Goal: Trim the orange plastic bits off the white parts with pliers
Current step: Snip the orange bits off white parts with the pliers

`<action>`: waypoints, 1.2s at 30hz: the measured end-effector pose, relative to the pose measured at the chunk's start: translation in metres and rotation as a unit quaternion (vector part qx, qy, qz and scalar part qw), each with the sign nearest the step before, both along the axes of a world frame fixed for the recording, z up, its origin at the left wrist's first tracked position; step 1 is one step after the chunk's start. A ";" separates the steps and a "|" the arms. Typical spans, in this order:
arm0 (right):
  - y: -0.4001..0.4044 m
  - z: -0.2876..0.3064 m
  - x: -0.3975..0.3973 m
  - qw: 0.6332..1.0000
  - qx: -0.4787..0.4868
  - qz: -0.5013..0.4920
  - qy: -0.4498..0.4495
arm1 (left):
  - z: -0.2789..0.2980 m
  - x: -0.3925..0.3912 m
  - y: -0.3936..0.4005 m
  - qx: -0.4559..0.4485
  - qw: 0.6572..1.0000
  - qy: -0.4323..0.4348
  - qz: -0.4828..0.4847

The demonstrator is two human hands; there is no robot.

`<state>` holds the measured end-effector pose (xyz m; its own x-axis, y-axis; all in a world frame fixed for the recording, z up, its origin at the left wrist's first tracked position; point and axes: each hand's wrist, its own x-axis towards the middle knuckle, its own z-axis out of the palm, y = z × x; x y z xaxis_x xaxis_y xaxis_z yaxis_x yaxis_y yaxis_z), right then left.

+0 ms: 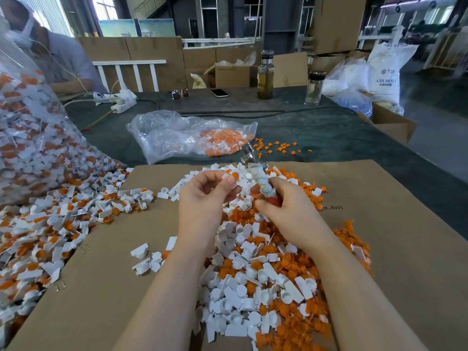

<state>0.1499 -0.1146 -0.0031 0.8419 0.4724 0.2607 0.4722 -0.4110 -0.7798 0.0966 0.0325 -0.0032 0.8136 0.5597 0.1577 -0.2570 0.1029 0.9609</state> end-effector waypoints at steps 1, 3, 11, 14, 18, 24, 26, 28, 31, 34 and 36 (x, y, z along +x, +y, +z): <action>-0.002 0.000 0.000 1.000 -0.016 0.009 0.003 | 0.000 0.000 0.001 -0.002 1.000 -0.007 0.000; -0.004 0.001 0.000 0.998 -0.048 0.030 0.011 | 0.000 -0.001 0.003 0.004 1.000 -0.018 0.002; -0.006 0.005 -0.003 0.992 -0.094 0.076 0.044 | 0.001 -0.002 0.008 0.039 0.999 -0.033 0.018; -0.007 0.005 -0.003 0.992 -0.094 0.080 0.040 | 0.001 -0.002 0.009 0.037 0.999 -0.034 0.012; -0.006 0.004 -0.004 0.992 -0.094 0.079 0.021 | 0.000 -0.001 0.009 0.027 0.999 -0.040 0.001; -0.001 0.002 -0.005 0.992 -0.106 0.071 0.004 | -0.001 0.000 0.008 0.008 0.999 -0.047 0.001; 0.000 0.002 -0.006 0.992 -0.108 0.065 -0.004 | -0.001 0.001 0.008 0.005 0.999 -0.048 0.002; 0.001 0.001 -0.005 0.992 -0.111 0.062 -0.006 | -0.001 0.001 0.008 0.002 0.999 -0.047 0.002; 0.002 0.000 -0.004 0.991 -0.119 0.060 -0.009 | -0.001 0.001 0.009 -0.012 0.999 -0.043 -0.004; 0.003 -0.005 -0.002 0.991 -0.121 0.044 -0.036 | 0.000 0.001 0.011 -0.055 0.998 -0.027 -0.019; 0.003 -0.008 0.000 0.989 -0.132 0.019 -0.058 | 0.000 0.001 0.014 -0.127 0.992 -0.004 -0.011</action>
